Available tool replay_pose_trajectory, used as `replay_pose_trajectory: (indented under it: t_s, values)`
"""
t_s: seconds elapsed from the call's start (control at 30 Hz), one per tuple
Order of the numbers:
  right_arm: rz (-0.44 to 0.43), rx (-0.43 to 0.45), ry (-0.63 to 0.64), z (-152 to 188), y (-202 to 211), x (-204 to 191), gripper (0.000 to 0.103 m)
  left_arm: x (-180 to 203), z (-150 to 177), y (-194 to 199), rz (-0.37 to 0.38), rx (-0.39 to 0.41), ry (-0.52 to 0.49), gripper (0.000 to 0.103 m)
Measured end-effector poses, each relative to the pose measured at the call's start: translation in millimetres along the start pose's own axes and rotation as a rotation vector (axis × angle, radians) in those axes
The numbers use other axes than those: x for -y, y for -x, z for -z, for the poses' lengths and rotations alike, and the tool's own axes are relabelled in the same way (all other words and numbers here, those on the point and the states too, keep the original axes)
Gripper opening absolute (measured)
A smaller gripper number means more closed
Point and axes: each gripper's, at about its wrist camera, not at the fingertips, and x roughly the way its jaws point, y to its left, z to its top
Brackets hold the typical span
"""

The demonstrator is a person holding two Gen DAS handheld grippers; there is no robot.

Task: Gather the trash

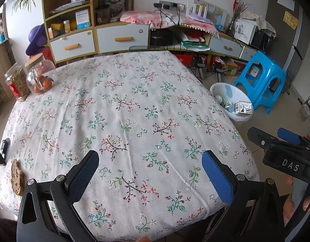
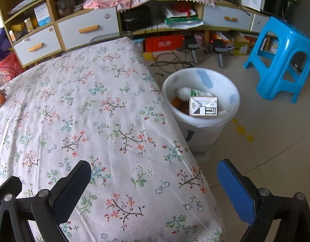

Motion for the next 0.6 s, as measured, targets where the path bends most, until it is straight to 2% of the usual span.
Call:
replay_pose_trajectory:
  t_s: [0.6]
  values:
    - [0.004, -0.007, 0.007, 1.8, -2.2, 1.0, 0.102, 0.7, 2.3, 0.7, 0.009, -0.006, 0.002, 0.103]
